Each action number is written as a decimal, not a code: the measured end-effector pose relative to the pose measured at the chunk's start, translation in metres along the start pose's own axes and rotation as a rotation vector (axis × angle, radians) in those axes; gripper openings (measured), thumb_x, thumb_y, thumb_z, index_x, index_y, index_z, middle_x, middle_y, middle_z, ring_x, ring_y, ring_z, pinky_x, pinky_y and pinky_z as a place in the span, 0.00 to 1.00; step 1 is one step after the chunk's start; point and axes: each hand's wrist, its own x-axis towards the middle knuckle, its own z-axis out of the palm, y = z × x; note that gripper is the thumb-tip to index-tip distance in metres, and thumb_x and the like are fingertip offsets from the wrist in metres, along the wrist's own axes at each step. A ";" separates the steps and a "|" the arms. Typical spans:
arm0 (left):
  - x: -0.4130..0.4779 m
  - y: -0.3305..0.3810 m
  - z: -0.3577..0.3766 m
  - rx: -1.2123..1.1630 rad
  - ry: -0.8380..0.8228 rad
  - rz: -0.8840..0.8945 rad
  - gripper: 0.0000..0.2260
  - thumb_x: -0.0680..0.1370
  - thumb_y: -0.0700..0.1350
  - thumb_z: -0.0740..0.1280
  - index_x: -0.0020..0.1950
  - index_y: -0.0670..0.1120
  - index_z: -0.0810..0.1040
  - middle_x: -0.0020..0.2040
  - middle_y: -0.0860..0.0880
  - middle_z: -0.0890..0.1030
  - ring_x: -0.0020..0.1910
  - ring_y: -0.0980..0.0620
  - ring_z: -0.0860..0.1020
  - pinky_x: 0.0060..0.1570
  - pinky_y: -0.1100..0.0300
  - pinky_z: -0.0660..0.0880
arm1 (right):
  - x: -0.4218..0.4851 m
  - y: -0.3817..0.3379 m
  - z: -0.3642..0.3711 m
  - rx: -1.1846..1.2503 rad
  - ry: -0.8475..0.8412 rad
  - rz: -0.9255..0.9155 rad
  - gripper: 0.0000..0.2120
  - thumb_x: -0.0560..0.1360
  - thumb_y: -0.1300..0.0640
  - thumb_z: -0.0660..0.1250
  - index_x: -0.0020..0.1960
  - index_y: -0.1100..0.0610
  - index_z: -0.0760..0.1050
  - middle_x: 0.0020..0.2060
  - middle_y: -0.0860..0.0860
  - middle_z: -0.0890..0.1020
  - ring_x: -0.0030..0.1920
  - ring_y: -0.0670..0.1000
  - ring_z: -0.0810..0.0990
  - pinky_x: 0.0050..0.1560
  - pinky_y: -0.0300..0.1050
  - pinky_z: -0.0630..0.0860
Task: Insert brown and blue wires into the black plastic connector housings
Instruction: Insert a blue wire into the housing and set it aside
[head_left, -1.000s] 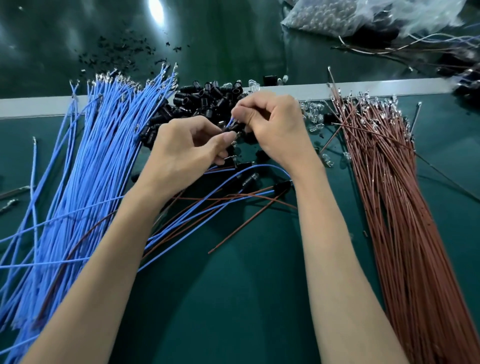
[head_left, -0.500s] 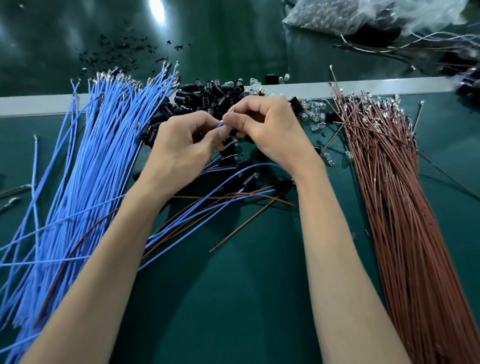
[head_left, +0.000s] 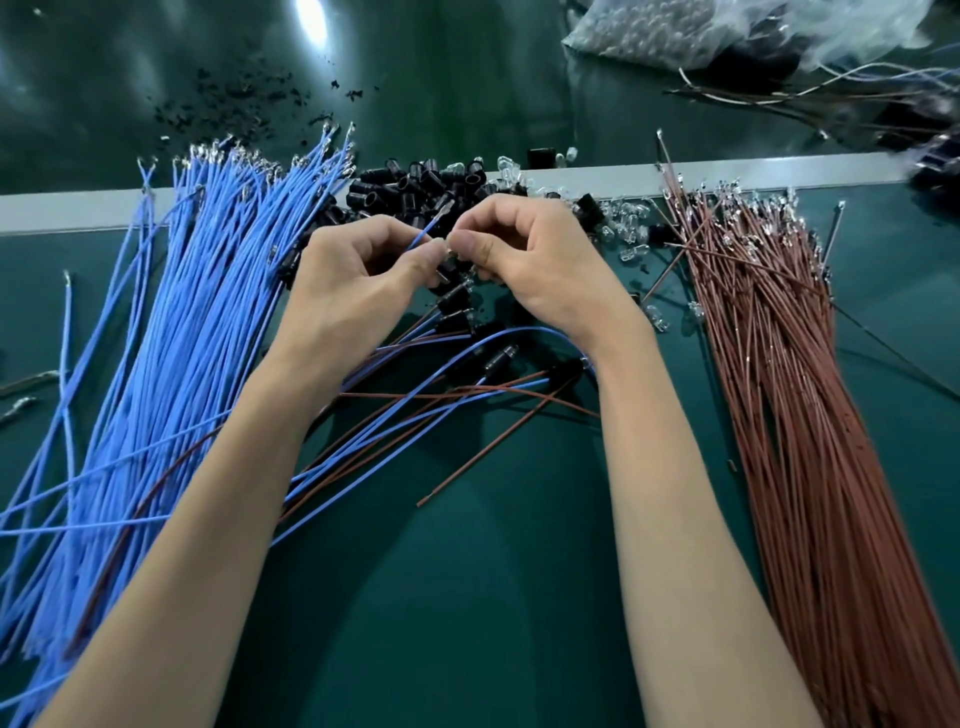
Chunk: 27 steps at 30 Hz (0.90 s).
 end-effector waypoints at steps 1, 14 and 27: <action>0.000 0.000 -0.001 0.009 -0.002 -0.001 0.05 0.77 0.44 0.69 0.41 0.48 0.80 0.33 0.54 0.80 0.31 0.61 0.73 0.38 0.63 0.71 | 0.000 0.000 -0.001 -0.002 0.002 -0.011 0.06 0.75 0.60 0.70 0.41 0.51 0.79 0.33 0.44 0.79 0.33 0.39 0.74 0.40 0.33 0.72; -0.001 0.000 0.000 0.041 -0.043 -0.013 0.07 0.77 0.45 0.69 0.39 0.48 0.81 0.32 0.52 0.79 0.30 0.56 0.70 0.33 0.61 0.66 | -0.005 0.008 -0.009 0.157 0.053 -0.043 0.08 0.70 0.65 0.73 0.46 0.55 0.82 0.39 0.46 0.85 0.42 0.42 0.83 0.47 0.35 0.76; 0.001 -0.003 -0.003 0.035 -0.023 -0.019 0.08 0.76 0.48 0.70 0.37 0.50 0.81 0.30 0.55 0.79 0.29 0.59 0.72 0.36 0.61 0.70 | 0.000 0.013 0.000 0.107 0.067 -0.059 0.07 0.68 0.62 0.76 0.45 0.55 0.83 0.41 0.51 0.85 0.43 0.46 0.83 0.52 0.41 0.78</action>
